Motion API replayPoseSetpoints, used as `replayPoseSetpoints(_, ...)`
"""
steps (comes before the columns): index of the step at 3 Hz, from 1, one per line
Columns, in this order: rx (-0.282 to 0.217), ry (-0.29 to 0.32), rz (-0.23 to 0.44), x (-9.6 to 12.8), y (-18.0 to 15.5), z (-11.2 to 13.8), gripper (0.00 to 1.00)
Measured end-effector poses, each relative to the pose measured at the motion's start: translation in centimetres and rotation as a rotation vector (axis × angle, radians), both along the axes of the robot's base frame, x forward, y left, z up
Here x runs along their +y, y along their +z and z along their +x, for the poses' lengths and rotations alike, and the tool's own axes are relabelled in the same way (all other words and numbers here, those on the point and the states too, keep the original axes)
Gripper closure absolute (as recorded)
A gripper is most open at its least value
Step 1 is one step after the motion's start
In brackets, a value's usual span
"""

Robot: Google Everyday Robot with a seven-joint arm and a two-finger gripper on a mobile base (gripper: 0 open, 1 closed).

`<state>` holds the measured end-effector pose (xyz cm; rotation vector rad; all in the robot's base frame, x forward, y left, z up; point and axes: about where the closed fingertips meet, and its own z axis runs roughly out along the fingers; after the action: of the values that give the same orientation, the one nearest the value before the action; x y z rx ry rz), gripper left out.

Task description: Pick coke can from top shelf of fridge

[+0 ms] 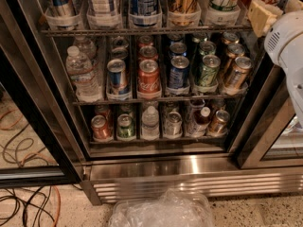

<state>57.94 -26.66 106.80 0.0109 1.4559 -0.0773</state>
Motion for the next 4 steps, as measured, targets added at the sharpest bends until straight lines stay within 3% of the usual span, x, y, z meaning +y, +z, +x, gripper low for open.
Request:
replayPoseSetpoints(1, -0.007, -0.019, -0.013, -1.1, 0.3, 0.6, 0.33)
replayPoseSetpoints(4, -0.026, -0.016, -0.033, -1.9, 1.4, 2.9, 0.35)
